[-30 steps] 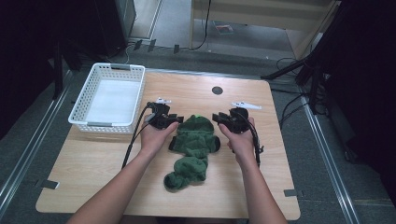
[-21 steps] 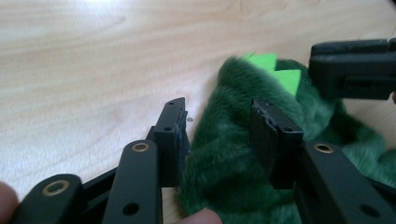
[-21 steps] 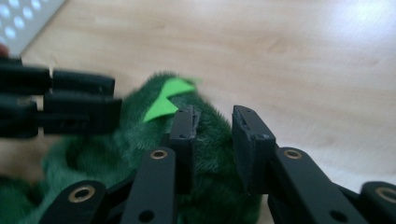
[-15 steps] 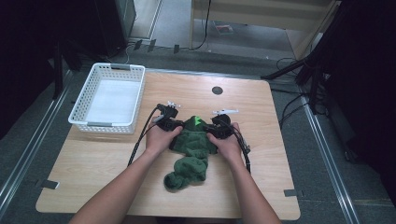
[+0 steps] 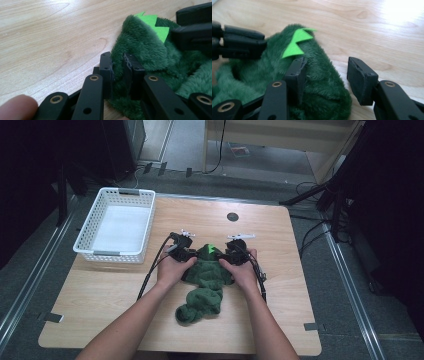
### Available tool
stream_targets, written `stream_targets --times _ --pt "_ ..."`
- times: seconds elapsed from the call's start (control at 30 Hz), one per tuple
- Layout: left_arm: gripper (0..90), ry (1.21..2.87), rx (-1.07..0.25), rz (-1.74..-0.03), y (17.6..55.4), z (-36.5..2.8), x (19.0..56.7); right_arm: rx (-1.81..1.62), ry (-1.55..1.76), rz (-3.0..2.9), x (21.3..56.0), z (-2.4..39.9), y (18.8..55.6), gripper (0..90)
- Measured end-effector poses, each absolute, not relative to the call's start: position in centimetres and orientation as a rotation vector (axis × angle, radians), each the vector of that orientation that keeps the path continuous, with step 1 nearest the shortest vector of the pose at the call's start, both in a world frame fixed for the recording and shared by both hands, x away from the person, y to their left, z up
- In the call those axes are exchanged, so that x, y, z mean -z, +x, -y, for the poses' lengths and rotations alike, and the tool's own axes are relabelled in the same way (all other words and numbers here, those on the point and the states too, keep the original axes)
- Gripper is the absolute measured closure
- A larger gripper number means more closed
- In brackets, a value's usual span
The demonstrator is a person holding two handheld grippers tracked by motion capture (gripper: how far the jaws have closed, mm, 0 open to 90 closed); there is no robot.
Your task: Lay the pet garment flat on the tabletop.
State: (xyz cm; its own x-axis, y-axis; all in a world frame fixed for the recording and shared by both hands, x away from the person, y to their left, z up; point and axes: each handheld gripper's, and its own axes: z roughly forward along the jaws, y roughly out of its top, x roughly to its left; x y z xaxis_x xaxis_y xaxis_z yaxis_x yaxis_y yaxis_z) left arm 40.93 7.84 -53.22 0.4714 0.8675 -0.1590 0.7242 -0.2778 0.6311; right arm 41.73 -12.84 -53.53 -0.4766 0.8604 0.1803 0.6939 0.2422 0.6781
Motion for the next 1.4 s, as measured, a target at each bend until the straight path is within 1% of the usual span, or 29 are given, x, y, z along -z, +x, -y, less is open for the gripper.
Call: stream_targets --times 0.03,0.07,0.1,0.13,0.17,0.2,0.23,0.27,0.3,0.47,0.5,0.53,0.57,0.6,0.63,0.67,0.7,0.73,0.77,0.83,0.87,0.9,0.93,0.97,1.03,1.1,1.23,1.3,1.4 --pt "82.7 2.078 -0.285 -1.304 40.9 -7.9 53.2 -1.059 1.445 -2.297 53.5 12.8 41.6 50.8" --pt "86.0 2.082 -0.283 -1.293 40.9 -8.0 53.3 -1.059 1.433 -2.309 53.5 12.9 41.4 56.1" --pt "86.8 2.082 -0.281 -1.288 40.8 -8.0 53.3 -1.060 1.418 -2.315 53.6 12.9 41.2 59.5" --pt "87.7 2.082 -0.281 -1.288 40.8 -8.0 53.3 -1.060 1.418 -2.315 53.6 12.9 41.2 59.5" --pt "87.7 2.086 -0.286 -1.288 40.8 -8.0 53.3 -1.061 1.400 -2.320 53.6 12.8 41.0 65.1" --pt "88.6 2.084 -0.292 -1.285 40.7 -7.9 53.3 -1.066 1.352 -2.339 53.7 12.8 40.7 79.7" --pt "88.6 2.086 -0.296 -1.282 40.6 -7.8 53.3 -1.066 1.352 -2.339 53.7 12.8 40.7 79.7" --pt "89.1 2.062 -0.307 -1.280 40.2 -7.8 53.1 -1.068 1.308 -2.336 53.5 12.8 40.4 87.1" --pt "89.3 2.062 -0.307 -1.280 40.2 -7.8 53.1 -1.074 1.273 -2.310 53.3 12.8 40.3 87.6" --pt "88.7 1.989 -0.364 -1.320 40.2 -8.0 52.6 -1.139 1.273 -2.215 52.4 12.9 40.4 87.5" --pt "86.7 1.958 -0.366 -1.371 40.6 -8.4 52.9 -1.128 1.273 -2.242 52.7 12.8 40.5 85.8" --pt "81.7 1.958 -0.366 -1.371 40.6 -8.4 52.9 -1.128 1.273 -2.242 52.7 12.8 40.5 85.8" --pt "81.7 1.929 -0.369 -1.402 40.7 -8.6 52.9 -1.123 1.280 -2.266 52.9 12.7 40.6 81.3" --pt "68.3 1.905 -0.359 -1.409 40.6 -8.8 52.9 -1.108 1.290 -2.260 53.1 12.8 40.5 66.8" --pt "56.0 1.870 -0.340 -1.403 40.4 -9.2 52.8 -1.097 1.328 -2.191 52.8 13.4 40.3 55.0" --pt "52.1 1.819 -0.340 -1.386 39.6 -10.0 52.3 -1.139 1.370 -2.156 52.5 14.1 40.0 53.4" --pt "48.8 1.819 -0.340 -1.386 39.6 -10.0 52.3 -1.139 1.370 -2.156 52.5 14.1 40.0 53.4" --pt "48.8 1.799 -0.338 -1.378 39.1 -10.4 52.1 -1.208 1.400 -2.117 52.1 15.0 39.6 52.7" --pt "47.3 1.792 -0.333 -1.345 38.0 -11.2 51.7 -1.286 1.423 -2.065 51.3 16.8 38.6 54.8" --pt "47.6 1.792 -0.337 -1.325 37.4 -11.5 51.6 -1.302 1.422 -2.053 51.1 17.5 38.1 56.7" --pt "47.6 1.797 -0.335 -1.305 36.6 -11.9 51.4 -1.322 1.410 -2.046 50.8 18.3 37.5 58.5" --pt "48.4 1.799 -0.328 -1.290 36.0 -12.2 51.4 -1.357 1.395 -2.046 50.5 19.8 35.8 63.4" --pt "48.7 1.802 -0.307 -1.271 34.9 -12.6 51.4 -1.368 1.382 -2.050 50.5 20.2 35.0 64.7" --pt "49.0 1.802 -0.307 -1.271 34.9 -12.6 51.4 -1.380 1.370 -2.056 50.5 20.5 34.2 67.1" --pt "49.3 1.800 -0.283 -1.249 33.8 -12.6 51.5 -1.402 1.356 -2.072 50.6 20.6 33.5 68.7" --pt "49.9 1.812 -0.259 -1.233 32.8 -12.6 51.8 -1.390 1.291 -2.140 51.0 20.2 31.5 69.3" --pt "50.2 1.851 -0.229 -1.229 31.8 -12.3 53.0 -1.318 1.244 -2.219 51.4 19.4 30.8 65.8" --pt "50.6 1.856 -0.210 -1.241 31.6 -12.2 53.6 -1.313 1.267 -2.261 52.2 19.2 30.9 64.9" --pt "52.5 1.889 -0.192 -1.209 31.3 -11.9 54.0 -1.259 1.275 -2.294 53.3 18.5 31.2 63.6"
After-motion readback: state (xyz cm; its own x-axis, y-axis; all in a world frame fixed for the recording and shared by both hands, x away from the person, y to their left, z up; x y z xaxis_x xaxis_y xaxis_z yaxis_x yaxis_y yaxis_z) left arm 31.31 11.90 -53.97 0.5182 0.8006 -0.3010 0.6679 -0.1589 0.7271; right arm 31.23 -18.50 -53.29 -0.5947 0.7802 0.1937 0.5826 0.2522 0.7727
